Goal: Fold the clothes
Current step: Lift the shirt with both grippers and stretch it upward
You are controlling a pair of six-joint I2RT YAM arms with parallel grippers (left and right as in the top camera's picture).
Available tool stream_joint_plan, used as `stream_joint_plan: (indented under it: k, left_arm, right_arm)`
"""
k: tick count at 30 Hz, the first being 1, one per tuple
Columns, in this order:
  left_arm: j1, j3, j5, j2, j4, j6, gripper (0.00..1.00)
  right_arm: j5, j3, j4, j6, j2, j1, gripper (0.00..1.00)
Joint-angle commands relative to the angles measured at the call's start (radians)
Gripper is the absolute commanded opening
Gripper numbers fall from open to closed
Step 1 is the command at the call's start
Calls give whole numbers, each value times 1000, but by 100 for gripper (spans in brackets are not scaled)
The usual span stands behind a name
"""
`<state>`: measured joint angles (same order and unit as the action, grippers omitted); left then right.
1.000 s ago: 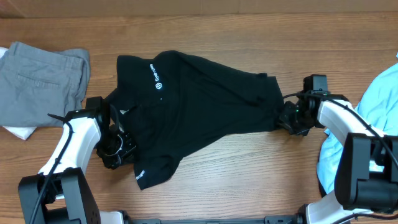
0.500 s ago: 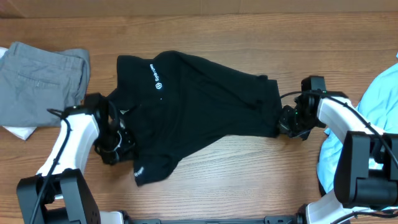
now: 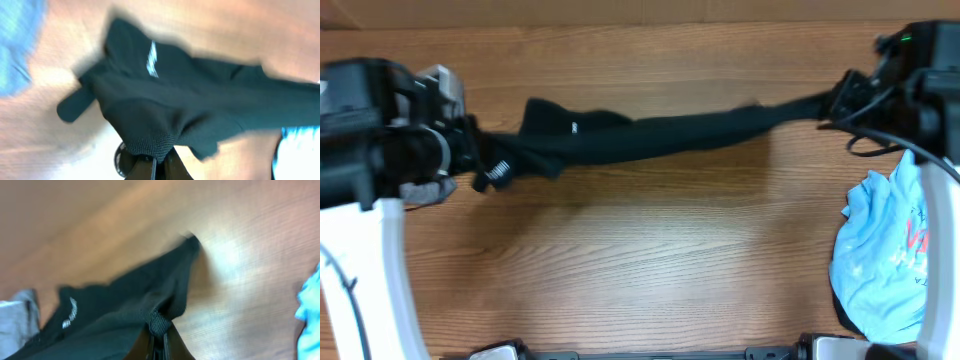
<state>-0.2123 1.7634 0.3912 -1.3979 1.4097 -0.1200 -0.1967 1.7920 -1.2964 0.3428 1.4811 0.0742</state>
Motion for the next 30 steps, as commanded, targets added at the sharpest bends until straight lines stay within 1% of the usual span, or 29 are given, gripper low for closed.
stream_joint_plan:
  k: [1,5,10,16,19,23,28,30]
  left_arm:
    - [-64,146,31,51,4,-35,4]
    - [-105,235,55,82,3,-51,4]
    - [-132,310,54,129,-5,-87,4]
    - [-156,336,49,171,-57,-135,4]
    - [-156,336,48,172,-78,-151,4]
    - [-154,335,61,130,-79,-148,4]
    - [-142,335,135,27,-85,-126,4]
    - [-115,335,134,-23,-106,-103,4]
  right_arm:
    - [40,136,-13,-10,-80,7,4]
    - [55,210,-15,-10,-140,7,4]
    - [128,257,-15,-10,-209,7,4]
    - [220,267,4,-10,-263,7,4]
    - [231,267,18,-11,-262,6,4]
    - [213,267,15,-37,-214,6,4]
    - [135,267,3,-60,-90,6,4]
    - [130,267,5,-60,-31,6,4]
